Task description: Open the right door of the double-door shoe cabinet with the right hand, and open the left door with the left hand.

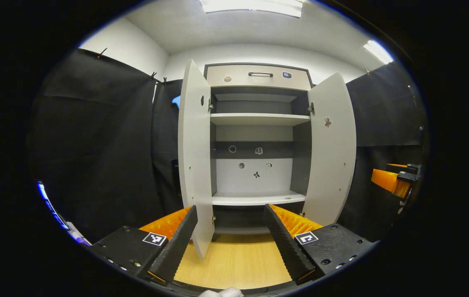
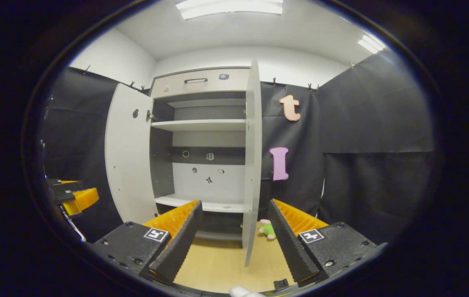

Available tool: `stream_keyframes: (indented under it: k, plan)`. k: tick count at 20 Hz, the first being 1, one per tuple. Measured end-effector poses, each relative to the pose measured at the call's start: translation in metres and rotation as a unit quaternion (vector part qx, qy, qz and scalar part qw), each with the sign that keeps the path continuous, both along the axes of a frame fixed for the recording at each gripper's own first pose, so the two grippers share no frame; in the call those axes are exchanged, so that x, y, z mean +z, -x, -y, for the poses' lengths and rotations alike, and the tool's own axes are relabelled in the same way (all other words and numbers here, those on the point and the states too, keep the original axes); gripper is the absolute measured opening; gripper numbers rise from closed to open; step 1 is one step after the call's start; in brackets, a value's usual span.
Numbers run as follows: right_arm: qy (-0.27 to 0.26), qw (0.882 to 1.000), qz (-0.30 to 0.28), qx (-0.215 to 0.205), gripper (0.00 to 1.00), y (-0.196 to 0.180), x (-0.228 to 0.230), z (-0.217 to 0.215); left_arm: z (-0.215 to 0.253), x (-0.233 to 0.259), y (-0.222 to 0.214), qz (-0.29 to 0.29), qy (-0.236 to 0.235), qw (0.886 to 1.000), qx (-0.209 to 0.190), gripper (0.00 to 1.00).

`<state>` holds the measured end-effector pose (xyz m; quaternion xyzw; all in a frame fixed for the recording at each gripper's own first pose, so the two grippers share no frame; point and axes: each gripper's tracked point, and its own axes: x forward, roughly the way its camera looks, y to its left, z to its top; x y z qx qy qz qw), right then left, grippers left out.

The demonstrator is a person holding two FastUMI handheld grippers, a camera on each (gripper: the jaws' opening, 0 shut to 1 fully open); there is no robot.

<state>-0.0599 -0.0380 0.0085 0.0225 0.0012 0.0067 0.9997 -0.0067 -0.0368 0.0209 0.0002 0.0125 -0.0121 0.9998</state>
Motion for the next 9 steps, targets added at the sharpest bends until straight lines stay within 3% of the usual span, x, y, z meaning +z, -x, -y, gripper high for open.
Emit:
stream_keyframes:
  k: [9]
  plan:
    - [-0.007,1.000,0.009,0.002,1.00,-0.003,0.005,-0.015,-0.010,0.007,0.000,0.010,-0.006,1.000,0.003,0.97]
